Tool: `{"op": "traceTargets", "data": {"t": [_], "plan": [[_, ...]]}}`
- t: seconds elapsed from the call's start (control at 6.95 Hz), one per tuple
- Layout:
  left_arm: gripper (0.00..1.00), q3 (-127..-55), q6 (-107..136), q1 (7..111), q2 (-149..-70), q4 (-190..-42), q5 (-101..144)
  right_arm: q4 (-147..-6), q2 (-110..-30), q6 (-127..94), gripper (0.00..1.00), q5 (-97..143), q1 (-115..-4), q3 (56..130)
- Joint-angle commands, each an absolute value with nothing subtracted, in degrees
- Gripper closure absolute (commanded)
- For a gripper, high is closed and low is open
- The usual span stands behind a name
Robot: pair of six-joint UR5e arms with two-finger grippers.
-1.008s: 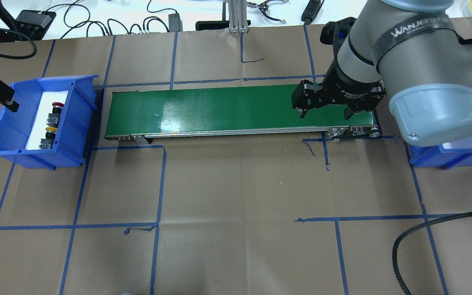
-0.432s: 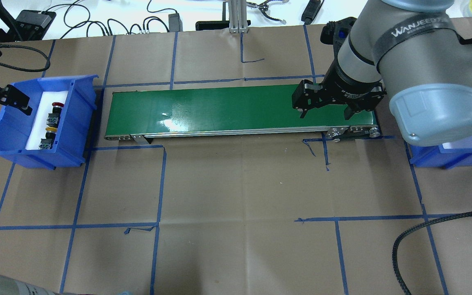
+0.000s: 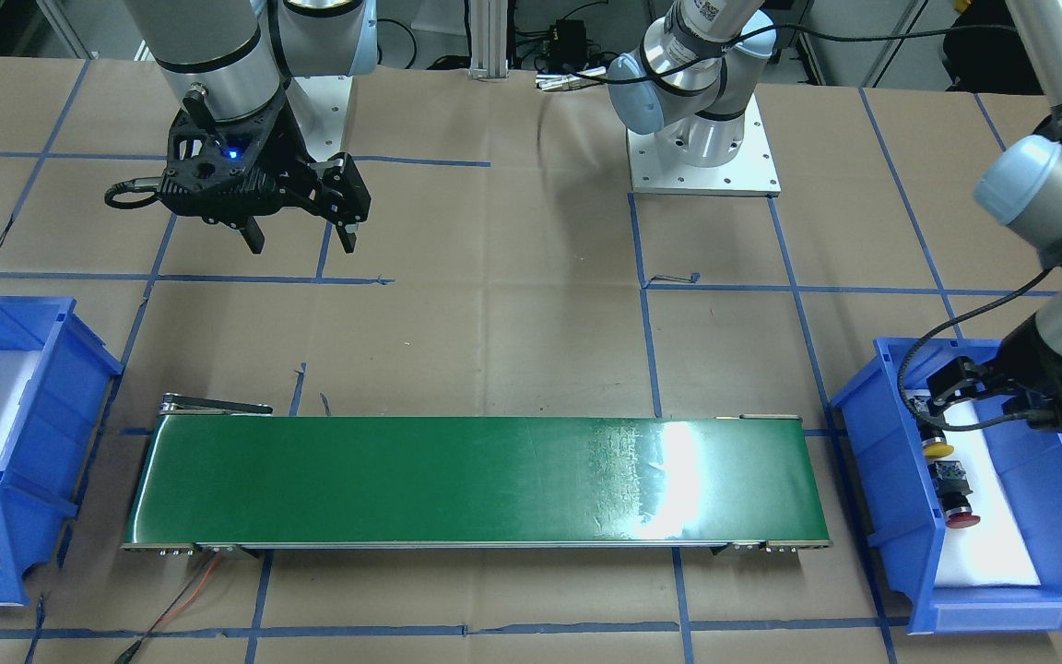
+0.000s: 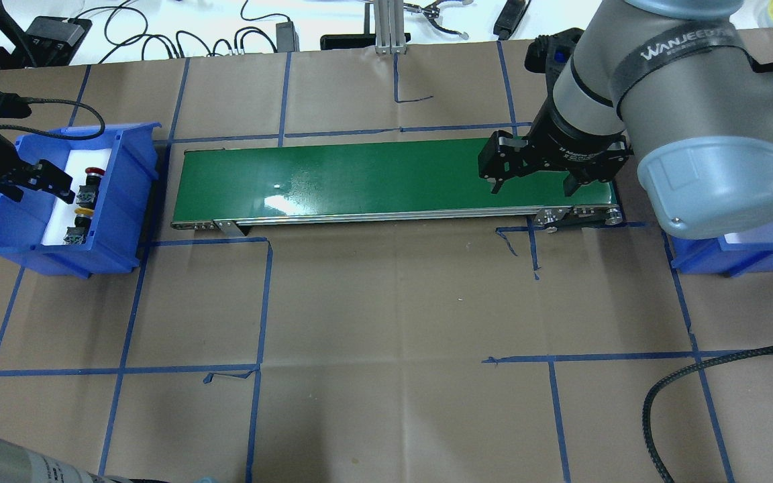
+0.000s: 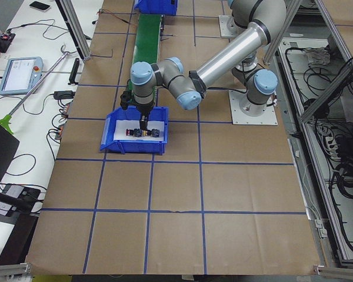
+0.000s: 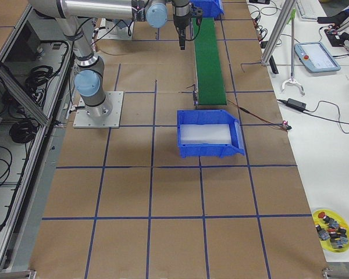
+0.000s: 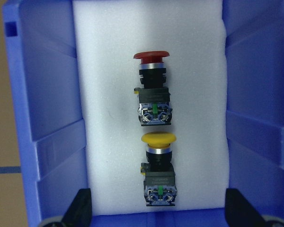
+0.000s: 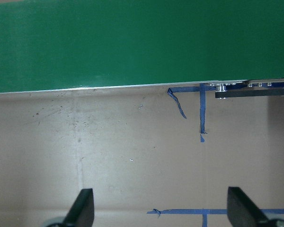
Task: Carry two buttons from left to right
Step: 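Move the left gripper into the bin and grasp the yellow button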
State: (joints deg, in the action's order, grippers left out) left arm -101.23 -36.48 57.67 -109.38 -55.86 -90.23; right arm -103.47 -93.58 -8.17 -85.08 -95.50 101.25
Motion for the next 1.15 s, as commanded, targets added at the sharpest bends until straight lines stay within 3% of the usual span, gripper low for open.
{"op": "traceTargets", "data": {"t": [0.0,0.58,0.72,1.01], "plan": [[0.0,-105.5,-36.6,57.5,-111.7,-49.9,-90.1,-103.4,-93.7,-8.1,0.0,-85.1,-95.5,101.2],[0.04,-105.5,-36.5,57.3,-114.1,-48.1,-90.6,-103.5,-93.8,-8.3,0.0,-85.0,-95.5,101.2],[0.15,-105.5,-36.3,57.3,-114.1,-48.1,-90.6,-103.5,-93.7,-8.3,0.0,-85.0,-95.5,101.2],[0.57,-105.4,-36.4,57.2,-113.9,-48.1,-90.8,-103.4,-93.4,-8.3,0.0,-85.0,-95.5,101.2]]}}
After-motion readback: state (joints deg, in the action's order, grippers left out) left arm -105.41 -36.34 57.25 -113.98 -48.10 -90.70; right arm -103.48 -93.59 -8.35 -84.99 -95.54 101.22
